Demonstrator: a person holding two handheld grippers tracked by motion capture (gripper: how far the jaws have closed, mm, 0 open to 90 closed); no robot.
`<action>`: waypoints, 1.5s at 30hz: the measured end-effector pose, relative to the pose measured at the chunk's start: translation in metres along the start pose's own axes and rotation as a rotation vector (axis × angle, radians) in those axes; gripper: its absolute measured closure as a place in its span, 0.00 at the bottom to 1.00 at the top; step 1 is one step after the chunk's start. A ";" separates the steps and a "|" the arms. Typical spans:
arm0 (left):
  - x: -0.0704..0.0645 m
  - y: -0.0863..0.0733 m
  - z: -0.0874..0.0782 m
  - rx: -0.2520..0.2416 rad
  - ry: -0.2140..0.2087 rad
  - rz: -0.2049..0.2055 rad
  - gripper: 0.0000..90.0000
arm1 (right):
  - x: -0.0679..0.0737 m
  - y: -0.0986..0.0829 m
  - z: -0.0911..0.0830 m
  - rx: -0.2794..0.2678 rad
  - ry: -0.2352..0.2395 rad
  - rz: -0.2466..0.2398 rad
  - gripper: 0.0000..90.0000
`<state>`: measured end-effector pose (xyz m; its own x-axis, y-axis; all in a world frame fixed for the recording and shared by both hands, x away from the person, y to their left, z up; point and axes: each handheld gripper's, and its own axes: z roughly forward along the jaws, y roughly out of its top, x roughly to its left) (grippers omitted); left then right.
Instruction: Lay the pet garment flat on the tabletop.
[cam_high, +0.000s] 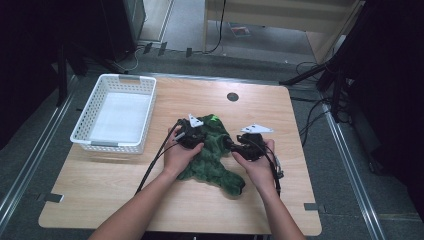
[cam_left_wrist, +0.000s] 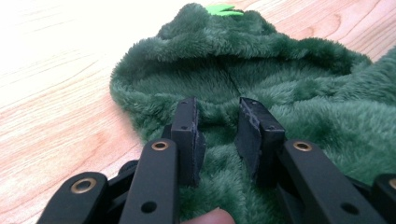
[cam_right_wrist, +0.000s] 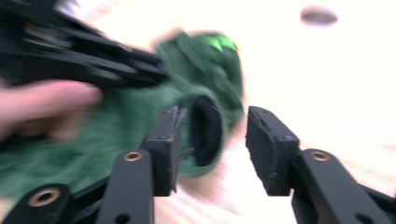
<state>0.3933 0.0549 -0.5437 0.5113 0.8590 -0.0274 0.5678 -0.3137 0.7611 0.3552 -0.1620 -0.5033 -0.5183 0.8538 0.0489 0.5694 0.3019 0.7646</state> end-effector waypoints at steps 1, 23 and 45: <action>0.000 0.000 0.000 0.002 0.002 -0.002 0.76 | 0.000 0.000 0.000 0.000 0.000 0.000 0.76; 0.001 -0.002 0.001 -0.004 0.039 0.000 0.77 | -0.014 -0.034 -0.006 0.057 0.150 -0.235 0.67; 0.000 -0.004 0.000 -0.032 0.032 -0.007 0.73 | -0.018 0.018 0.061 0.119 -0.003 -0.039 0.96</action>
<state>0.3902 0.0561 -0.5467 0.4861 0.8738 -0.0121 0.5499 -0.2951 0.7813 0.4135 -0.1457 -0.5301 -0.5398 0.8416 0.0190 0.6207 0.3827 0.6843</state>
